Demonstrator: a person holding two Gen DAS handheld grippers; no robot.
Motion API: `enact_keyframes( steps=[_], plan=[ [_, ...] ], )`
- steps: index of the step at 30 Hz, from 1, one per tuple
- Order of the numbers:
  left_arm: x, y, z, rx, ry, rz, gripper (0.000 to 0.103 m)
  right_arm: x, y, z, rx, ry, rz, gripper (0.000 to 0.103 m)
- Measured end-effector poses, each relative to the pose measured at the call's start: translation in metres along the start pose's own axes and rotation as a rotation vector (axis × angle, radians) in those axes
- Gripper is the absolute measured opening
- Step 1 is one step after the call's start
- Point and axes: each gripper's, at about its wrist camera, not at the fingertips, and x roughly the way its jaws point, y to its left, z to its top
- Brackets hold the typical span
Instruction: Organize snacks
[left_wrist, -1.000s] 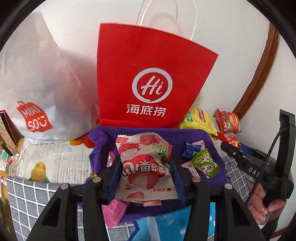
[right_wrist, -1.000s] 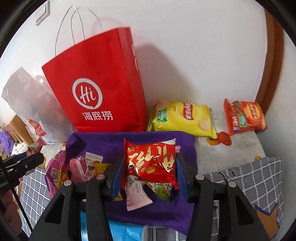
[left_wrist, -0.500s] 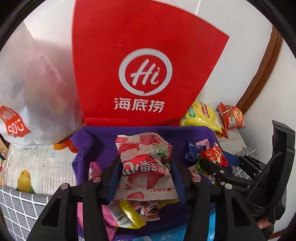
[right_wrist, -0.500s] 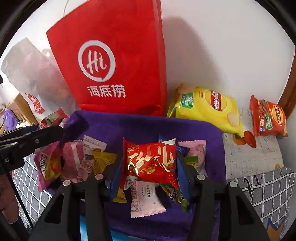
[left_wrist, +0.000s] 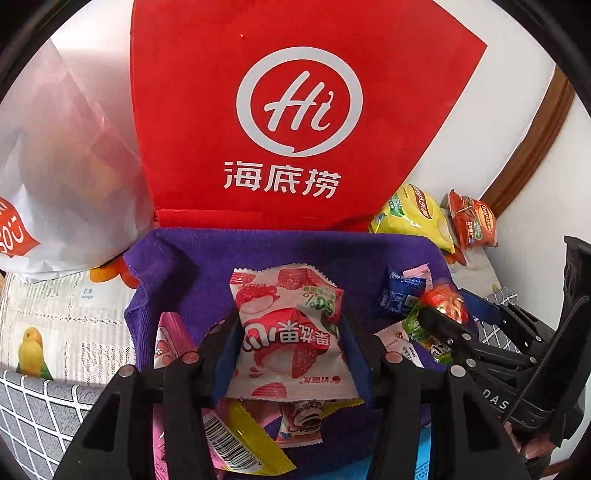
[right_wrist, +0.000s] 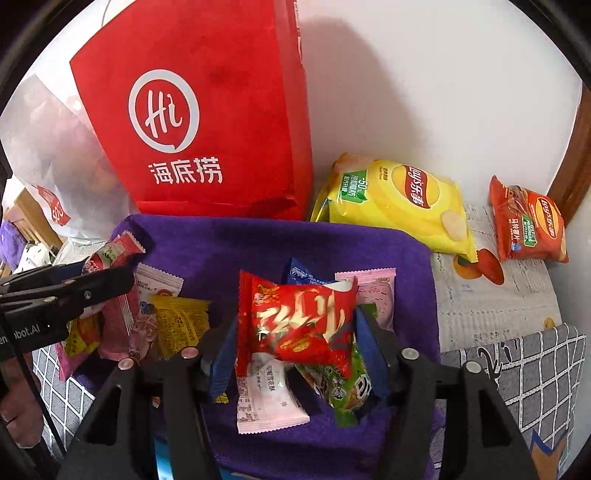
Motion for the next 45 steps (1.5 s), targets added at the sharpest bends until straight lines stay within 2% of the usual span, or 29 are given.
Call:
enact_keyframes(
  steps=[2,3,6,11,16,20,22,25,29,36,41,45],
  plan=[
    [-0.002,0.001,0.001,-0.010,-0.008,0.001,0.059,-0.002,-0.001,0.000,0.006,-0.005,-0.004,0.072],
    [-0.003,0.001,0.002,-0.012,-0.014,0.007,0.065,-0.004,-0.002,0.001,0.008,-0.010,-0.010,0.073],
    [-0.011,0.002,0.003,-0.021,-0.038,0.012,0.069,-0.008,-0.003,0.002,0.013,-0.014,-0.029,0.076],
    [-0.030,0.002,0.002,-0.020,-0.054,0.018,0.069,-0.025,-0.003,0.004,0.038,-0.027,-0.029,0.076],
    [-0.061,0.002,-0.011,-0.020,-0.069,0.025,0.069,-0.059,0.001,0.002,0.054,-0.047,-0.032,0.076],
    [-0.089,-0.002,-0.028,-0.018,-0.079,0.046,0.070,-0.091,0.007,-0.006,0.060,-0.077,-0.102,0.076],
    [-0.104,-0.004,-0.036,-0.019,-0.085,0.047,0.073,-0.107,0.012,-0.012,0.050,-0.071,-0.109,0.076],
    [-0.128,-0.010,-0.053,-0.012,-0.102,0.049,0.078,-0.133,0.016,-0.024,0.070,-0.073,-0.099,0.076],
    [-0.162,-0.020,-0.081,0.003,-0.140,0.076,0.081,-0.173,0.028,-0.048,0.058,-0.112,-0.148,0.088],
    [-0.214,-0.033,-0.129,0.010,-0.191,0.092,0.092,-0.233,0.035,-0.092,0.104,-0.160,-0.114,0.088],
    [-0.240,-0.045,-0.163,0.026,-0.216,0.097,0.094,-0.267,0.042,-0.127,0.101,-0.178,-0.152,0.090],
    [-0.259,-0.053,-0.190,0.043,-0.241,0.121,0.095,-0.285,0.039,-0.156,0.136,-0.188,-0.138,0.095]
  ],
)
